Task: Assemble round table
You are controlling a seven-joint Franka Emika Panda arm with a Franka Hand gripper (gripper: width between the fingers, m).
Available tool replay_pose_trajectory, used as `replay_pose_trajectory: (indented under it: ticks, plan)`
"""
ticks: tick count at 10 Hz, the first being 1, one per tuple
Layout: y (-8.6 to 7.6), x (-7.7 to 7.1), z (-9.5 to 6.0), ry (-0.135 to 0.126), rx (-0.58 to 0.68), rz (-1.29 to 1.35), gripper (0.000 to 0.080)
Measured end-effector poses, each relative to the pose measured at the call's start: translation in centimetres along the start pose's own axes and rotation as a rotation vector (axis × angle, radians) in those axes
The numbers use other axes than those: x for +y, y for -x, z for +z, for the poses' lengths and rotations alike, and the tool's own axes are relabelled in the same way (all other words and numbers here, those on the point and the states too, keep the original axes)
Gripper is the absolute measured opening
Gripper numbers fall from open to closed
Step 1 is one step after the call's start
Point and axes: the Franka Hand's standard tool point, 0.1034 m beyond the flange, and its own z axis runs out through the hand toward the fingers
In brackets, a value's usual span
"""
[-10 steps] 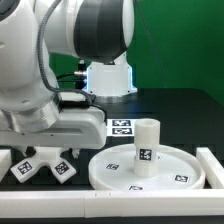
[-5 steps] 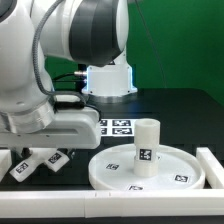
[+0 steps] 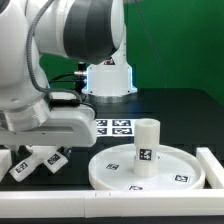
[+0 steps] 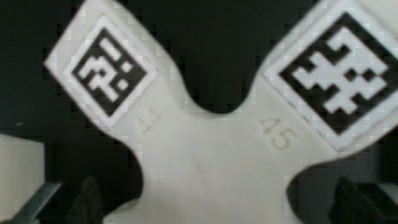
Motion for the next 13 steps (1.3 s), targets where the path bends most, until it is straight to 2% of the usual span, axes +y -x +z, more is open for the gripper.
replay_pose_trajectory:
  ticks: [3, 8, 11, 13]
  plan:
    - [0.2, 0.6, 0.3, -0.001, -0.001, 0.011, 0.0649]
    - [0.2, 0.1, 1.5, 0.000, -0.004, 0.027, 0.0649]
    - [0.2, 0.1, 1.6, 0.000, -0.005, 0.038, 0.0649]
    - [0.2, 0.1, 1.6, 0.000, -0.005, 0.038, 0.0621]
